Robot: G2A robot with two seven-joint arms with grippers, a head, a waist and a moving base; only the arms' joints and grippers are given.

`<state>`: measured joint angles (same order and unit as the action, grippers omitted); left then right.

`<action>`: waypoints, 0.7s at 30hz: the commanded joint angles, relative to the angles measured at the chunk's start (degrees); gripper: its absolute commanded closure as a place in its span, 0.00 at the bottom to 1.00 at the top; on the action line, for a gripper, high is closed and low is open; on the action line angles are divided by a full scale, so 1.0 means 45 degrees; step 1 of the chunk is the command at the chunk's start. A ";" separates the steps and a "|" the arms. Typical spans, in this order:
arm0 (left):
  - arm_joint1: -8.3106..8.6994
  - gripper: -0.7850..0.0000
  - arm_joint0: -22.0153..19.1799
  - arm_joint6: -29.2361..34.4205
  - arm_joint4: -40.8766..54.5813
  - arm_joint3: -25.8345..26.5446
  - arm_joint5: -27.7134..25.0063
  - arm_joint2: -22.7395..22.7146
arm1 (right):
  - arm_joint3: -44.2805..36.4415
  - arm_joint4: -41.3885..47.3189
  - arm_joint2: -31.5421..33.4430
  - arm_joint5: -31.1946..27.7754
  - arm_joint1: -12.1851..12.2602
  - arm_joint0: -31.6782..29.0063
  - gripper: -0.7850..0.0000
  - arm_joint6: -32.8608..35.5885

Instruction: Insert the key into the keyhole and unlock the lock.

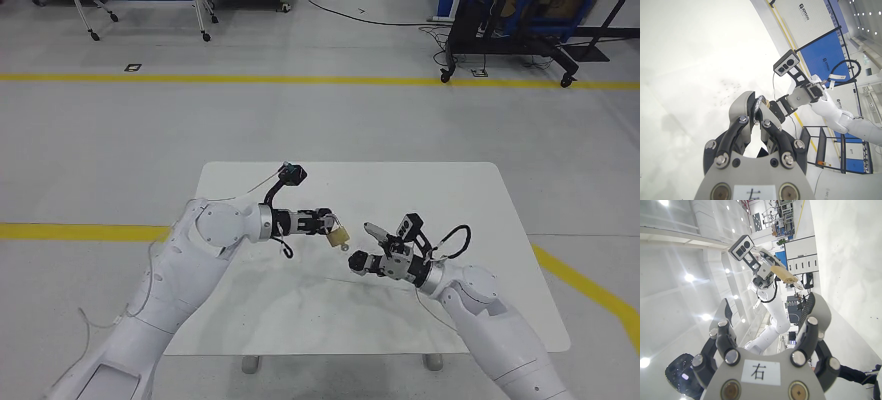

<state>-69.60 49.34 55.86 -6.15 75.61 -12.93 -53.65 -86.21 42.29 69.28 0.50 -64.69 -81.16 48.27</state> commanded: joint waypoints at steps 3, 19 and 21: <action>-0.0057 1.00 -0.0109 0.0054 0.0688 -0.0298 0.0339 -0.0020 | 0.0313 -0.0978 -0.0535 -0.0137 -0.0077 0.0301 0.60 -0.0425; -0.0144 1.00 -0.0365 0.0232 0.1314 -0.0748 0.0378 0.0082 | 0.0474 -0.2631 -0.1057 0.0213 -0.0136 0.0563 0.58 -0.1346; -0.0146 1.00 -0.0385 0.0244 0.1344 -0.0781 0.0392 0.0077 | 0.0428 -0.2548 -0.1057 0.0131 -0.0136 0.0550 0.55 -0.1125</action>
<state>-70.26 47.66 56.91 -0.16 72.16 -11.19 -53.28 -84.16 30.57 64.52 1.28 -65.31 -78.64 42.57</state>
